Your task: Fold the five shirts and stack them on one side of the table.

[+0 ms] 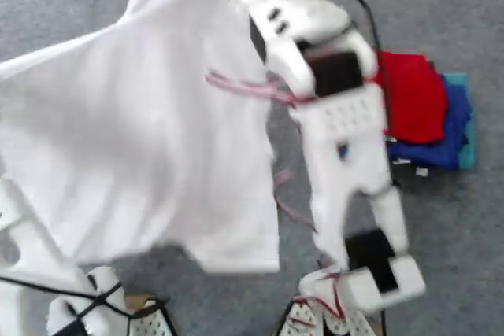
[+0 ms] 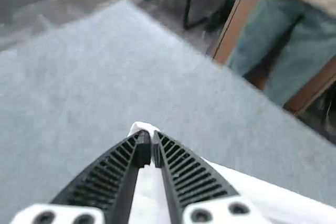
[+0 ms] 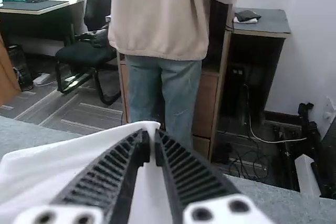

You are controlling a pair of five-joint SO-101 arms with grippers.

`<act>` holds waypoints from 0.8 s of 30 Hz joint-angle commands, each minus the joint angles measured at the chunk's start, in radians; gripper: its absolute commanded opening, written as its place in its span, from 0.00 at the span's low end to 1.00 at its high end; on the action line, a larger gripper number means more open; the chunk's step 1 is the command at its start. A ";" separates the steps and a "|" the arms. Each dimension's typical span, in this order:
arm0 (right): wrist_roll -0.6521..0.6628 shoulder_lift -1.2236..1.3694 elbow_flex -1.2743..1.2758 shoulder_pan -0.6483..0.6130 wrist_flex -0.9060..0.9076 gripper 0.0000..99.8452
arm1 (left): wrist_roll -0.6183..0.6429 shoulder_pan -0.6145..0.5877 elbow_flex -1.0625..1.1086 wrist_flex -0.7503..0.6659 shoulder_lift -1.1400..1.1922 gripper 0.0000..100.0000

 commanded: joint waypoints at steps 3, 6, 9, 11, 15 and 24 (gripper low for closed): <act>-0.003 0.248 -0.105 0.043 -0.269 0.01 | -0.002 0.071 0.154 -0.594 0.107 0.03; -0.003 0.390 -0.266 0.043 -0.270 0.01 | 0.000 0.082 0.033 -0.614 0.282 0.03; -0.003 0.512 -0.420 0.043 -0.242 0.01 | 0.000 0.082 -0.119 -0.614 0.483 0.03; -0.003 0.579 -0.524 0.043 -0.163 0.01 | -0.005 0.082 -0.219 -0.612 0.609 0.03; -0.002 0.687 -0.708 0.041 0.057 0.01 | -0.008 0.081 -0.341 -0.612 0.801 0.03; 0.068 0.874 -0.981 0.035 0.430 0.01 | -0.009 0.077 -0.351 -0.391 0.865 0.03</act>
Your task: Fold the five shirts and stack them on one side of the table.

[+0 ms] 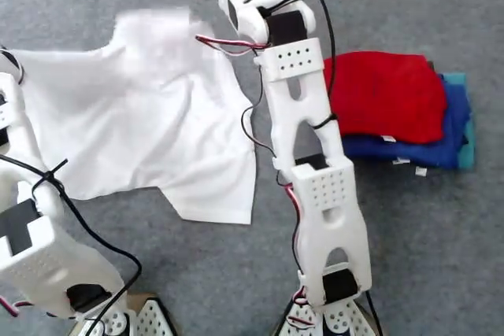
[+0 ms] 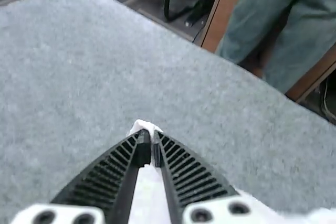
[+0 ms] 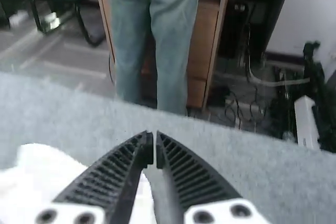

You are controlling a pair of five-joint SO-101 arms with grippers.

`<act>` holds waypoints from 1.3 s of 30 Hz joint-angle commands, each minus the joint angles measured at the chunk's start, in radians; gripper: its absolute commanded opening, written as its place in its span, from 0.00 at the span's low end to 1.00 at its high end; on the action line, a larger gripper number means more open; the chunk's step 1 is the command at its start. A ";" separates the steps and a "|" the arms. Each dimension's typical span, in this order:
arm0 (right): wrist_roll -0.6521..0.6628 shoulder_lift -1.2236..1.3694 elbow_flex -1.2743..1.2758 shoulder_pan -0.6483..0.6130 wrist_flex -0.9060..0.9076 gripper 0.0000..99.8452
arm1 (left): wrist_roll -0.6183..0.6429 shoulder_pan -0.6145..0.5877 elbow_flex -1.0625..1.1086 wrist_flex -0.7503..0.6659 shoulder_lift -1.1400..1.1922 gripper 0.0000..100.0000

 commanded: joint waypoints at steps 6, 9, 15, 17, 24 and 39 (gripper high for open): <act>0.166 0.127 -0.239 -0.038 0.295 0.01 | -0.100 0.004 -0.053 0.276 -0.012 0.03; 0.160 0.191 -0.254 -0.043 0.350 0.02 | -0.186 0.031 -0.030 0.361 -0.003 0.03; 0.160 0.255 -0.259 -0.138 0.666 0.18 | -0.209 0.039 0.094 0.388 -0.002 0.03; 0.160 0.268 -0.249 -0.175 0.730 0.25 | -0.189 0.041 0.110 0.379 -0.002 0.03; 0.158 0.337 -0.134 -0.245 0.730 0.28 | -0.123 0.019 0.128 0.324 -0.002 0.03; 0.046 0.220 0.283 -0.204 0.735 0.01 | -0.107 -0.018 0.074 0.482 -0.012 0.03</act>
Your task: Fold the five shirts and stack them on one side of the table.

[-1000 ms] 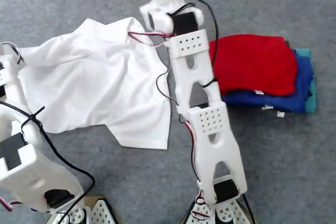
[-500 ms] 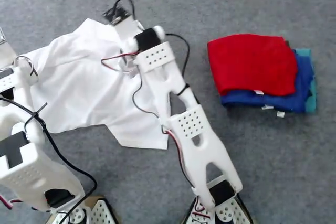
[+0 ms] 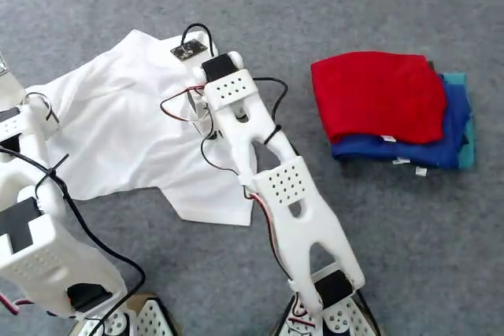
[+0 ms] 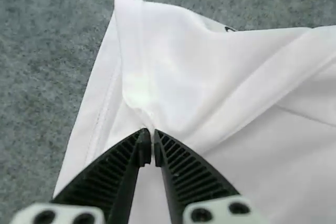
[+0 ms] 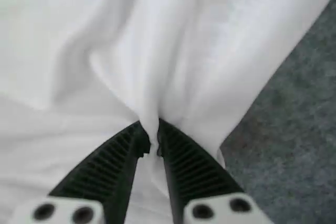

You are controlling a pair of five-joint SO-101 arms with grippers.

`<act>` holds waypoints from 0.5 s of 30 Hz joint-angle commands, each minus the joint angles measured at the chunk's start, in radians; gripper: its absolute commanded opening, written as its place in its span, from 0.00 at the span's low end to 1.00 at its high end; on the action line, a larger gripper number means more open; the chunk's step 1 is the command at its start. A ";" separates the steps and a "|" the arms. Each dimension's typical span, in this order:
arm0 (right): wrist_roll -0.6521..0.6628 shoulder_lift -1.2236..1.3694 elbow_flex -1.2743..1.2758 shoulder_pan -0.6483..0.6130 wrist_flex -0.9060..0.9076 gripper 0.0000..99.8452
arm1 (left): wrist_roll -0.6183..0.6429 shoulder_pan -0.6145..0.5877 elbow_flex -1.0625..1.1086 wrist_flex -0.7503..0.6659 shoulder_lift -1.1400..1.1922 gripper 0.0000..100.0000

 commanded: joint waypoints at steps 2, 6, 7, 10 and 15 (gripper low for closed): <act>-0.002 -0.211 0.351 -0.032 0.012 0.01 | 0.005 -0.051 -0.110 0.103 -0.025 0.03; 0.002 -0.444 0.719 -0.057 0.011 0.01 | -0.011 -0.107 -0.180 0.226 -0.025 0.03; 0.003 -0.504 0.802 -0.060 0.011 0.01 | -0.038 -0.113 -0.200 0.256 -0.025 0.03; 0.069 -0.694 1.035 -0.074 0.011 0.01 | -0.118 -0.117 -0.272 0.353 -0.025 0.03; 0.183 -1.017 1.385 -0.176 0.002 0.01 | -0.157 -0.120 -0.326 0.439 -0.025 0.03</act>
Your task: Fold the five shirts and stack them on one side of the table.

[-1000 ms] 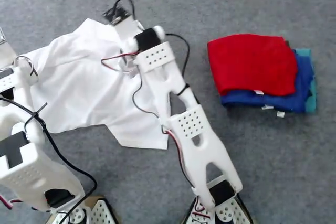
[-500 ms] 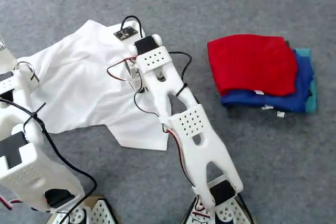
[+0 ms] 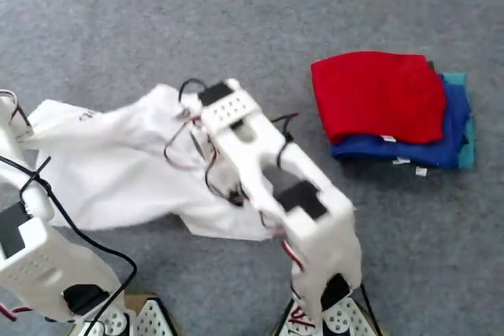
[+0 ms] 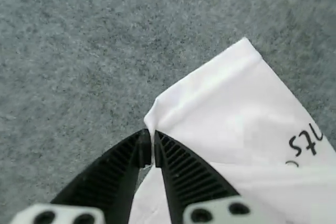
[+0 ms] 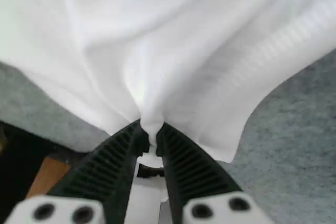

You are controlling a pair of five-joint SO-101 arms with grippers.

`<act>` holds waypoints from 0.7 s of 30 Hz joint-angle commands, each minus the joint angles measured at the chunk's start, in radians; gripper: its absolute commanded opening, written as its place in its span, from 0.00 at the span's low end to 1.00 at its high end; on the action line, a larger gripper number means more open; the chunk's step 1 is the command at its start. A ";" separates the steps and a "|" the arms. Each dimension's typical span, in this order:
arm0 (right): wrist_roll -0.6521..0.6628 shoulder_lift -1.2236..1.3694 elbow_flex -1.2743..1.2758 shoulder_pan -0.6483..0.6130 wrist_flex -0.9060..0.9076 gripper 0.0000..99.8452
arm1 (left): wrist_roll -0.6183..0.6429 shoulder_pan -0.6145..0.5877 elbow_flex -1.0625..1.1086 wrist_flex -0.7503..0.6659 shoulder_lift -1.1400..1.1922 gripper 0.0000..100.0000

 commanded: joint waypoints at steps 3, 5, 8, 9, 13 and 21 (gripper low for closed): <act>0.126 -0.374 0.340 -0.133 0.003 0.01 | -0.014 -0.030 -0.067 0.032 -0.025 0.03; 0.173 -0.452 0.412 -0.155 0.003 0.01 | 0.008 -0.044 -0.067 0.025 -0.021 0.03; 0.178 -0.513 0.449 -0.149 0.003 0.02 | 0.086 -0.061 -0.070 0.023 -0.015 0.03; 0.163 -0.521 0.449 -0.135 0.003 0.04 | 0.101 -0.062 -0.068 0.020 -0.014 0.03; 0.094 -0.539 0.378 -0.051 0.005 0.20 | 0.112 -0.065 -0.028 -0.038 -0.014 0.03; 0.089 -0.526 0.054 0.089 -0.002 0.24 | 0.112 -0.064 0.008 -0.089 -0.014 0.03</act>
